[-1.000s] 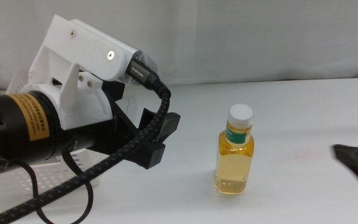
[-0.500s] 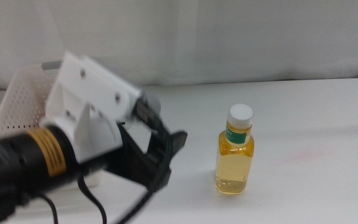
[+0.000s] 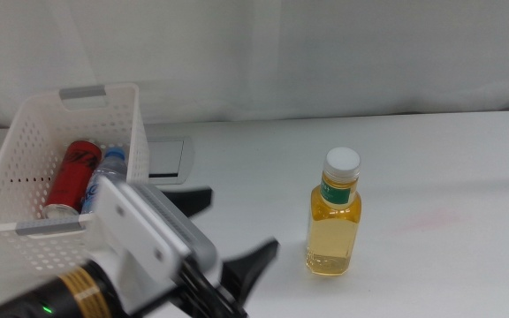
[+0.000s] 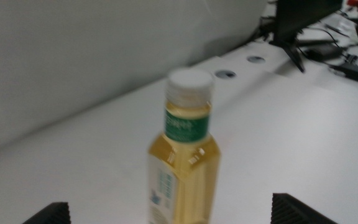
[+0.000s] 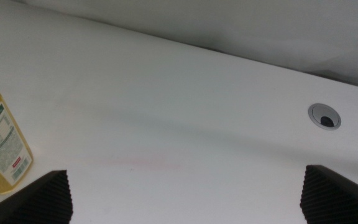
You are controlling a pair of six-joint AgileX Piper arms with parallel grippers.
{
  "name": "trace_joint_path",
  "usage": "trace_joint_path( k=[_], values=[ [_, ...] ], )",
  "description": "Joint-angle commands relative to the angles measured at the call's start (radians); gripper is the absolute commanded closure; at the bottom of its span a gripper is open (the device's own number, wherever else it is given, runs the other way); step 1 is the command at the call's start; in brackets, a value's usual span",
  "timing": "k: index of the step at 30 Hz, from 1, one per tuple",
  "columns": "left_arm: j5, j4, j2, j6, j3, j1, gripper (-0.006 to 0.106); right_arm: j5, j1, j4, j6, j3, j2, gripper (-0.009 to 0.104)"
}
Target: Use arms to grab the bottles and put them into the dustbin to the left of the table.
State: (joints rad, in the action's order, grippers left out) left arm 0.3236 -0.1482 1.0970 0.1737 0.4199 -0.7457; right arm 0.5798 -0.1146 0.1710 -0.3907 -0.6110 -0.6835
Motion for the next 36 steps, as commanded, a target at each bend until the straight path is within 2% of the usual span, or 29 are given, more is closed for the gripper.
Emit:
trace_joint_path(
  k=[1, 7, 17, 26, 33, 36],
  values=[
    [0.084, 0.0, 0.06, 0.009, -0.025, -0.033, 0.017, -0.034, 0.006, -0.011, -0.002, -0.006, 0.004, -0.008],
    [0.295, 0.007, 0.269, 0.029, -0.03, -0.088, 0.017, -0.046, 0.006, -0.011, -0.002, -0.006, 0.004, -0.008],
    [0.594, 0.006, 0.555, 0.059, -0.026, -0.091, 0.017, -0.038, 0.006, -0.011, -0.002, -0.006, 0.004, -0.008],
    [0.625, 0.01, 0.697, 0.054, 0.072, -0.091, 0.017, -0.038, 0.006, -0.011, -0.004, -0.006, 0.004, -0.008],
    [0.598, 0.121, 0.75, -0.013, 0.133, -0.091, 0.017, -0.038, 0.006, -0.011, -0.004, -0.006, 0.004, -0.008],
    [0.596, 0.137, 0.765, -0.022, 0.149, -0.091, 0.017, -0.038, 0.006, -0.011, -0.004, -0.006, 0.004, -0.008]
  ],
)
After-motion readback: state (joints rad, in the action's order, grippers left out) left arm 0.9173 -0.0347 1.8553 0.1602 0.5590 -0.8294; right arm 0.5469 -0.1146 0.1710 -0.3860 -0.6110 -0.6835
